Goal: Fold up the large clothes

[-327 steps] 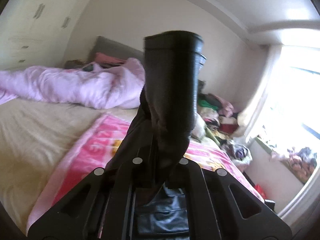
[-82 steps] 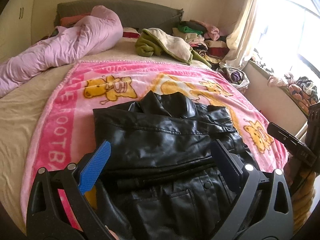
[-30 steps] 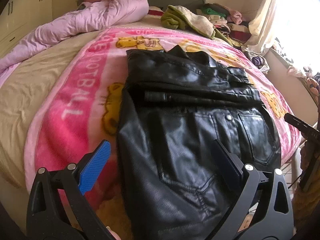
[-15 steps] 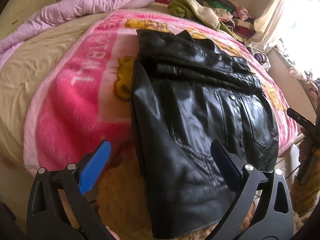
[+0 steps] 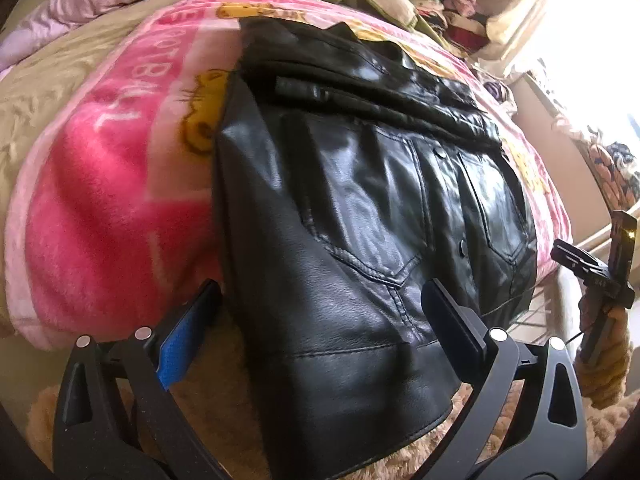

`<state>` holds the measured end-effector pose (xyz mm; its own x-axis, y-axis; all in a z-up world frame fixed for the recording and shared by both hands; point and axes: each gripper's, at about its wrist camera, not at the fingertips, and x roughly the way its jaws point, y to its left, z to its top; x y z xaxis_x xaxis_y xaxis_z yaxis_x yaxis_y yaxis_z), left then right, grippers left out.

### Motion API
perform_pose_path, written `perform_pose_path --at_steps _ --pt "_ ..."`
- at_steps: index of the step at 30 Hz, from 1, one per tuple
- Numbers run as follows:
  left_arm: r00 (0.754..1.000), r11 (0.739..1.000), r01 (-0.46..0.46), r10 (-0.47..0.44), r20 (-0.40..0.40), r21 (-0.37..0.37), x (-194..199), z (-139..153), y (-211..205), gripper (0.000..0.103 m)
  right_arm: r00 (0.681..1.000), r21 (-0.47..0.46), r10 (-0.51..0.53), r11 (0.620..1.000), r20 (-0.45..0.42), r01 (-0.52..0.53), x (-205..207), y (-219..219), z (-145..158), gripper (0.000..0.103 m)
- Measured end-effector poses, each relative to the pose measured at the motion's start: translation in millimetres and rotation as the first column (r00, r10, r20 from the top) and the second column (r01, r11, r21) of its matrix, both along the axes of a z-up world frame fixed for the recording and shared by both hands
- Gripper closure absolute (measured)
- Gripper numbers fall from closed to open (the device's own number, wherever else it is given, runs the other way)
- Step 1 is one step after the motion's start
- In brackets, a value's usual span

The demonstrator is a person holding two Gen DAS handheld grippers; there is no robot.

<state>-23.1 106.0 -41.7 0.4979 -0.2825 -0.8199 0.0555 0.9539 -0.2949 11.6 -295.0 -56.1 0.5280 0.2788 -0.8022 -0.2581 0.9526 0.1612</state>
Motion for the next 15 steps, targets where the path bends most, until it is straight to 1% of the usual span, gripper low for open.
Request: perform_pose_path --at_steps 2,5,7,9,12,13,15 --pt "1.000 1.000 0.002 -0.002 0.006 -0.006 1 -2 -1 0.010 1.000 -0.001 0.005 1.000 -0.028 -0.005 -5 -7 -7 0.005" --pt "1.000 0.999 -0.005 0.006 0.020 -0.034 2 -3 1 0.010 0.995 0.029 0.022 0.999 -0.094 -0.019 -11 -15 -21 0.005" --pt "1.000 0.999 -0.005 0.006 0.030 -0.039 1 -4 1 0.010 0.991 0.043 0.034 0.999 -0.133 -0.029 -17 -18 -32 0.005" --pt "0.999 0.999 -0.014 0.016 0.033 -0.052 0 -5 3 0.010 0.985 0.038 0.037 0.999 -0.169 -0.031 -21 -20 -44 0.005" --pt "0.999 0.997 -0.035 0.037 0.036 -0.068 0 -4 7 0.017 0.976 0.027 0.053 0.998 -0.209 -0.049 -25 -20 -60 0.006" --pt "0.998 0.997 -0.041 0.044 0.038 -0.067 -1 -4 8 0.022 0.975 0.025 0.059 0.998 -0.216 -0.055 -26 -20 -64 0.009" --pt "0.998 0.997 -0.046 0.049 0.041 -0.058 -1 -5 9 0.029 0.972 0.027 0.057 0.998 -0.227 -0.052 -25 -19 -71 0.023"
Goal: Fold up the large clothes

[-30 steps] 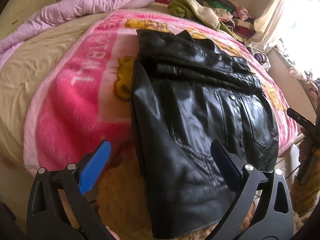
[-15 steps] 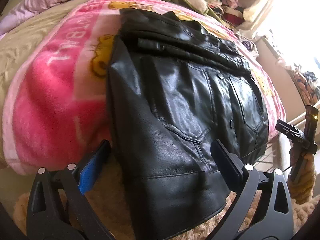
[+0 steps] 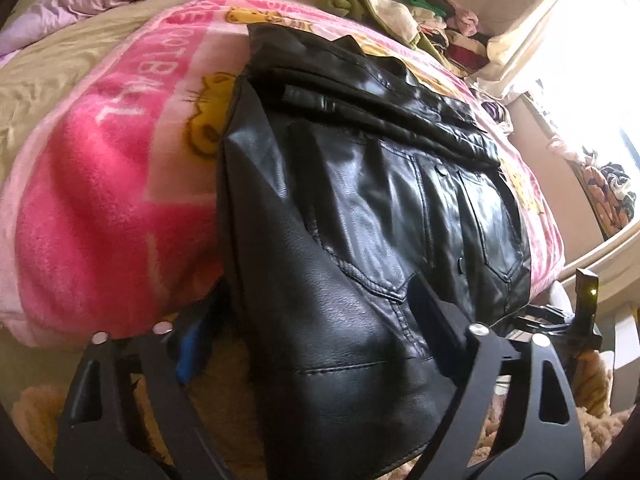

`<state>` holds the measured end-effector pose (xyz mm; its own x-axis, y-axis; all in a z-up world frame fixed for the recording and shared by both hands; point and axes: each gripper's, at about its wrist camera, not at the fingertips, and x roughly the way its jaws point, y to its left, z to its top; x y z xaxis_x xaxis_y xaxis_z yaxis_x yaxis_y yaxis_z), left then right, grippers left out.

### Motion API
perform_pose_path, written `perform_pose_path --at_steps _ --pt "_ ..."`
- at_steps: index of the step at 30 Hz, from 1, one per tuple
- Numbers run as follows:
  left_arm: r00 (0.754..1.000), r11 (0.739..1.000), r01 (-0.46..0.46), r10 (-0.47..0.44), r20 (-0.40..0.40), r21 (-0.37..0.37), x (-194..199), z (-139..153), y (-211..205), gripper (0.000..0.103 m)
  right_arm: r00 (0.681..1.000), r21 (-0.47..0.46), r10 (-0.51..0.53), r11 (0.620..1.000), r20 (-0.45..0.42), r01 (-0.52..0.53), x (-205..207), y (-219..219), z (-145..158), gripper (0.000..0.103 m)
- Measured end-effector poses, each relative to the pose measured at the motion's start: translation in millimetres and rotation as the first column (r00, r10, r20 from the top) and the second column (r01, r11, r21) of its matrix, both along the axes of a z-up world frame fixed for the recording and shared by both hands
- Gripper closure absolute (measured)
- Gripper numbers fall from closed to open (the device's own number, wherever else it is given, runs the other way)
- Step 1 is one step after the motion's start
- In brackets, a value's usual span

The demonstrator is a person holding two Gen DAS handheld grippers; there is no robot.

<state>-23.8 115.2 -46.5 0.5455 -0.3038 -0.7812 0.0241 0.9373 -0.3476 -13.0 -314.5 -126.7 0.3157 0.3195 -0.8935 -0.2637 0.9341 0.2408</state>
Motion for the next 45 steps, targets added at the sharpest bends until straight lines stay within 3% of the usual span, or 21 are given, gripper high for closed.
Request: perform_pose_path --at_steps 4,8,11,18,24,36,45 --pt "1.000 1.000 0.007 -0.007 -0.004 0.001 1 1 2 0.049 1.000 0.058 0.004 0.998 -0.018 -0.003 3 -2 -8 0.042" --pt "1.000 1.000 0.022 -0.022 0.017 0.001 2 5 4 0.077 0.999 0.023 0.034 0.999 0.037 -0.034 -1 -3 8 0.082" --pt "0.998 1.000 0.023 -0.021 0.053 -0.022 2 12 6 0.089 0.995 0.101 0.047 0.993 0.089 -0.056 -7 -10 32 0.092" --pt "0.991 0.998 0.031 -0.024 0.135 -0.051 12 37 5 0.092 0.971 0.308 -0.022 0.950 0.239 -0.055 -3 -27 94 0.093" --pt "0.979 0.993 0.007 0.016 0.204 -0.115 23 63 19 0.092 0.933 0.406 -0.095 0.912 0.348 -0.059 13 -29 134 0.094" --pt "0.966 0.987 -0.023 0.062 0.250 -0.156 73 95 30 0.092 0.858 0.525 -0.289 0.851 0.425 0.026 73 -43 187 0.098" --pt "0.966 0.980 -0.070 0.114 0.232 -0.188 119 98 33 0.091 0.850 0.547 -0.339 0.834 0.403 0.072 133 -38 191 0.098"
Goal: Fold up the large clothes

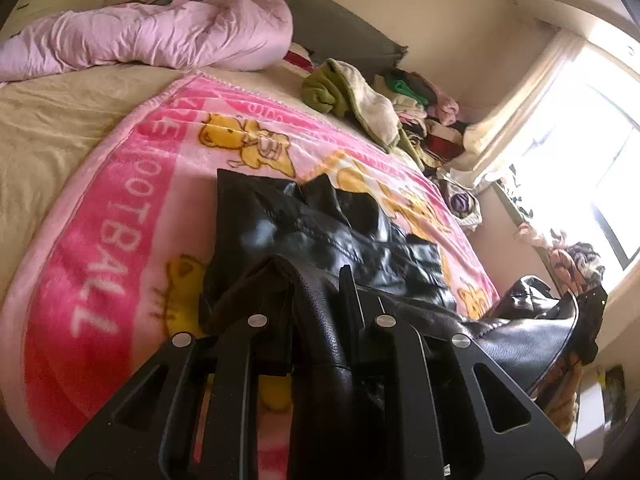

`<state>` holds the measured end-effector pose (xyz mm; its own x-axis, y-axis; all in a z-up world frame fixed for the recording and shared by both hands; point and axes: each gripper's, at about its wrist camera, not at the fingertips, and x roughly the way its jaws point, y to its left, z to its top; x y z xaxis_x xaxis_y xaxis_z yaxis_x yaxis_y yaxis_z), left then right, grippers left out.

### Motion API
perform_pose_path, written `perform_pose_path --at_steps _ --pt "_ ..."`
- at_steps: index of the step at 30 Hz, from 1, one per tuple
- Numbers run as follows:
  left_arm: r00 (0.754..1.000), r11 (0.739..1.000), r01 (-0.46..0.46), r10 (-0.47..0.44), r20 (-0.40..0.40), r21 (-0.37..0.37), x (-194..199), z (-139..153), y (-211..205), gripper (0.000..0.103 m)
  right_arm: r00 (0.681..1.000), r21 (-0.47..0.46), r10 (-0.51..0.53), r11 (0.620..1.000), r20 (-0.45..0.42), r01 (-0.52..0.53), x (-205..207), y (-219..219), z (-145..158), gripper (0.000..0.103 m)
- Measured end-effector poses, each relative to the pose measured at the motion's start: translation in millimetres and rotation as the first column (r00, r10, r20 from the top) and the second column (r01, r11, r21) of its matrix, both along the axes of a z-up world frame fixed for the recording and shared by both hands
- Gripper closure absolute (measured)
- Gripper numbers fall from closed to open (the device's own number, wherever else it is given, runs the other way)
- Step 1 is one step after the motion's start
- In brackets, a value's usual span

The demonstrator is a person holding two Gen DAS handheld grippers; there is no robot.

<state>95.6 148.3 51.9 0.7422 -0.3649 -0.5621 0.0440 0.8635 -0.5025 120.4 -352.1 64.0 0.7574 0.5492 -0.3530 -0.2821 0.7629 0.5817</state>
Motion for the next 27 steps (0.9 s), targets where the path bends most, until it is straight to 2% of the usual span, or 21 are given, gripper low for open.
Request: perform_pose_path --at_steps 7,15,20,24,27 --pt "0.997 0.997 -0.064 0.062 -0.056 -0.035 47 -11 6 0.090 0.999 -0.026 -0.007 1.000 -0.035 0.006 54 11 -3 0.098" --pt "0.987 0.989 -0.135 0.130 -0.099 -0.054 83 -29 6 0.088 0.993 -0.032 -0.035 0.999 -0.109 0.032 103 15 -20 0.098" --pt "0.975 0.973 -0.196 0.181 -0.127 -0.118 96 -48 10 0.086 0.986 -0.051 -0.061 0.997 -0.155 0.054 127 15 -34 0.098" --pt "0.965 0.955 -0.251 0.233 -0.122 -0.156 98 -57 12 0.079 0.979 -0.072 -0.096 0.994 -0.182 0.084 141 13 -45 0.098" --pt "0.958 0.948 -0.279 0.264 -0.110 -0.155 97 -65 11 0.077 0.972 -0.079 -0.109 0.992 -0.207 0.095 149 11 -54 0.097"
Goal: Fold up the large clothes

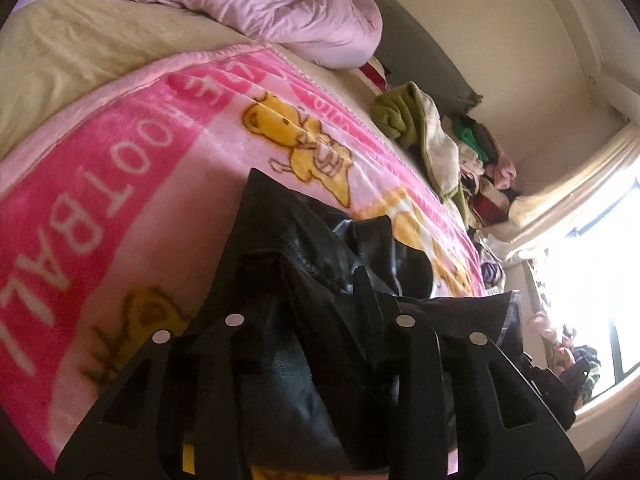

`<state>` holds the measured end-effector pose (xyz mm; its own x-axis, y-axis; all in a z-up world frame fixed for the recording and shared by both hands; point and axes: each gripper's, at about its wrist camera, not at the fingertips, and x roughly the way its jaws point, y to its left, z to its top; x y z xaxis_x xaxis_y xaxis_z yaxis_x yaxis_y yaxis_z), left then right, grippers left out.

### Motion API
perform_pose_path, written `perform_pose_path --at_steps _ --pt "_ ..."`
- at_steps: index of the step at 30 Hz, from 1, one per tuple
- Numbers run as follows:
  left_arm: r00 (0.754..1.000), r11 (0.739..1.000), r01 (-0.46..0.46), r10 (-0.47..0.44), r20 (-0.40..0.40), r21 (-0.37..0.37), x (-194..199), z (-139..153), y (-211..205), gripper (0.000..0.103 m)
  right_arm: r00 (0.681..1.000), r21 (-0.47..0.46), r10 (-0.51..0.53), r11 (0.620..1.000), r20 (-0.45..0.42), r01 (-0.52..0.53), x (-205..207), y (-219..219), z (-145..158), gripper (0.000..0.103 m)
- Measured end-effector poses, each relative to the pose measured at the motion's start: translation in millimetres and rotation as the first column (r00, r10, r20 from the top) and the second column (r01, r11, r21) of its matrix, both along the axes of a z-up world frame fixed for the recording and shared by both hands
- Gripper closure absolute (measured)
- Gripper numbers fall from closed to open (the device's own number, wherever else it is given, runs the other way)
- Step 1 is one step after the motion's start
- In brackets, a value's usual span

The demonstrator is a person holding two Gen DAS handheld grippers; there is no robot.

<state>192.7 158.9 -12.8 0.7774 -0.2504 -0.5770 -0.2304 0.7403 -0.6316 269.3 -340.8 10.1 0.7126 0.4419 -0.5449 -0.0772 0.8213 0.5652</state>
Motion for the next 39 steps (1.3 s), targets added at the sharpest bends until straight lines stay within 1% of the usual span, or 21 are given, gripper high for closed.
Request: perform_pose_path --at_steps 4,7,8,10,11,12,14,17,20,22,23,26,27,28,29,30,31,32,33,35,39 --pt "0.998 0.999 -0.039 0.038 0.047 0.023 -7 -4 4 0.072 1.000 -0.021 0.007 1.000 -0.019 -0.007 6 3 -10 0.092" --pt "0.993 0.994 -0.078 0.071 0.096 0.071 -15 5 10 0.062 1.000 -0.052 0.012 0.999 -0.002 -0.012 7 7 -11 0.085" --pt "0.991 0.992 -0.085 0.074 0.111 0.092 -18 8 11 0.062 1.000 -0.061 0.012 0.998 0.005 -0.012 6 8 -10 0.082" --pt "0.989 0.986 -0.093 0.075 0.130 0.140 -21 14 12 0.062 0.999 -0.088 -0.002 0.996 0.034 0.005 4 10 -8 0.069" --pt "0.988 0.982 -0.097 0.075 0.136 0.162 -22 15 12 0.062 0.999 -0.096 -0.011 0.995 0.047 0.015 3 10 -6 0.056" --pt "0.989 0.979 -0.092 0.068 0.135 0.182 -22 15 11 0.061 0.997 -0.109 -0.022 0.994 0.068 0.029 1 10 -4 0.052" --pt "0.991 0.972 -0.076 0.050 0.121 0.222 -17 15 8 0.053 0.996 -0.138 -0.030 0.990 0.089 0.042 -1 9 -3 0.050" --pt "0.998 0.953 -0.025 0.007 0.060 0.301 -2 9 -2 0.047 0.995 -0.206 -0.034 0.977 0.097 0.054 0 9 -5 0.039" --pt "0.999 0.933 0.049 -0.040 -0.033 0.357 16 -4 -14 0.041 0.997 -0.273 -0.028 0.961 0.076 0.047 6 12 -13 0.036" --pt "0.994 0.913 0.094 -0.063 -0.092 0.396 32 -10 -23 0.038 1.000 -0.323 -0.001 0.946 0.031 0.011 15 18 -23 0.034" --pt "0.991 0.901 0.114 -0.071 -0.117 0.418 38 -11 -28 0.035 1.000 -0.347 0.008 0.938 0.011 -0.004 19 21 -28 0.034" --pt "0.984 0.854 0.153 -0.083 -0.160 0.497 58 -11 -41 0.035 0.999 -0.381 0.039 0.923 -0.022 -0.044 30 27 -40 0.034" --pt "0.979 0.850 0.172 -0.089 -0.186 0.498 65 -14 -45 0.035 0.999 -0.384 0.042 0.922 -0.026 -0.049 32 27 -42 0.034" --pt "0.977 0.855 0.174 -0.089 -0.191 0.488 67 -16 -48 0.035 0.998 -0.390 0.044 0.919 -0.033 -0.054 36 28 -46 0.034" --pt "0.979 0.862 0.159 -0.076 -0.187 0.482 68 -17 -48 0.040 0.999 -0.391 0.044 0.919 -0.033 -0.053 38 29 -48 0.035" --pt "0.982 0.865 0.142 -0.064 -0.175 0.481 67 -18 -48 0.045 0.999 -0.387 0.043 0.920 -0.031 -0.052 40 28 -50 0.040" --pt "0.985 0.861 0.129 -0.053 -0.165 0.492 65 -18 -48 0.056 0.998 -0.374 0.050 0.926 -0.024 -0.056 41 28 -52 0.049" --pt "0.986 0.851 0.119 -0.043 -0.158 0.511 63 -17 -47 0.069 0.998 -0.365 0.057 0.929 -0.018 -0.060 40 28 -50 0.070" --pt "0.988 0.851 0.121 -0.053 -0.145 0.511 61 -15 -47 0.075 0.999 -0.382 0.043 0.923 0.001 -0.039 38 28 -48 0.076" --pt "0.991 0.855 0.123 -0.077 -0.113 0.504 56 -8 -45 0.087 0.999 -0.377 0.045 0.926 0.024 -0.032 34 29 -45 0.084" --pt "0.993 0.841 0.114 -0.107 -0.044 0.528 45 4 -49 0.096 0.995 -0.356 0.053 0.934 0.086 -0.019 24 33 -30 0.091"
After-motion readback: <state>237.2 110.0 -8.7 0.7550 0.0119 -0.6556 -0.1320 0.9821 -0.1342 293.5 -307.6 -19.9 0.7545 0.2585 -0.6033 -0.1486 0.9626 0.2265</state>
